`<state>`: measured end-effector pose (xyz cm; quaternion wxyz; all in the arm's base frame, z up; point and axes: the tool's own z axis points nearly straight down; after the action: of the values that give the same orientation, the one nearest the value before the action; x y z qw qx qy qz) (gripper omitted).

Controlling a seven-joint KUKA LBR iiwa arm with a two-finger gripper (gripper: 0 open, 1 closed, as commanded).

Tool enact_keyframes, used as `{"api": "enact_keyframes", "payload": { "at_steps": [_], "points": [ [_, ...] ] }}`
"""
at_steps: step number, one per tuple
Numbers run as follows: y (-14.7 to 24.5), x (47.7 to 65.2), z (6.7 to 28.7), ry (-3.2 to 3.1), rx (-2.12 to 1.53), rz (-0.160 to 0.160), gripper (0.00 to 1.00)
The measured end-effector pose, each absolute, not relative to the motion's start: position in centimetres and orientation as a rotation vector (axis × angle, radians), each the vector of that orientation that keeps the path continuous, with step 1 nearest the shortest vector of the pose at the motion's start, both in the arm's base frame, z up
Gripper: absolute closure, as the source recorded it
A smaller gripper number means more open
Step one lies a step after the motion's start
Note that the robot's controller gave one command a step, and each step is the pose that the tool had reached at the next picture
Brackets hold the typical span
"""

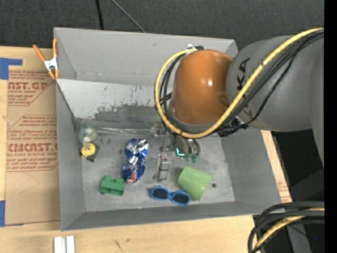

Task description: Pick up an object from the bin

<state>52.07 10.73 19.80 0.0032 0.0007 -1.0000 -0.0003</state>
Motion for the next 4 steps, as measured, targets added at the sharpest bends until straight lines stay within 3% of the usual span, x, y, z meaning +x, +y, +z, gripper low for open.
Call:
{"api": "enact_keyframes", "payload": {
  "at_steps": [1, 2, 3, 4],
  "points": [
    [12.6, 55.4, 7.3, -3.151, 0.118, -0.001, 0.0],
    [12.9, 55.3, 7.7, -3.148, 0.122, -0.006, 1.0],
    [12.8, 55.1, 7.4, -3.142, 0.123, -0.005, 0.0],
    [16.3, 59.7, 7.3, -3.146, 0.106, 0.011, 0.0]
  ]
}}
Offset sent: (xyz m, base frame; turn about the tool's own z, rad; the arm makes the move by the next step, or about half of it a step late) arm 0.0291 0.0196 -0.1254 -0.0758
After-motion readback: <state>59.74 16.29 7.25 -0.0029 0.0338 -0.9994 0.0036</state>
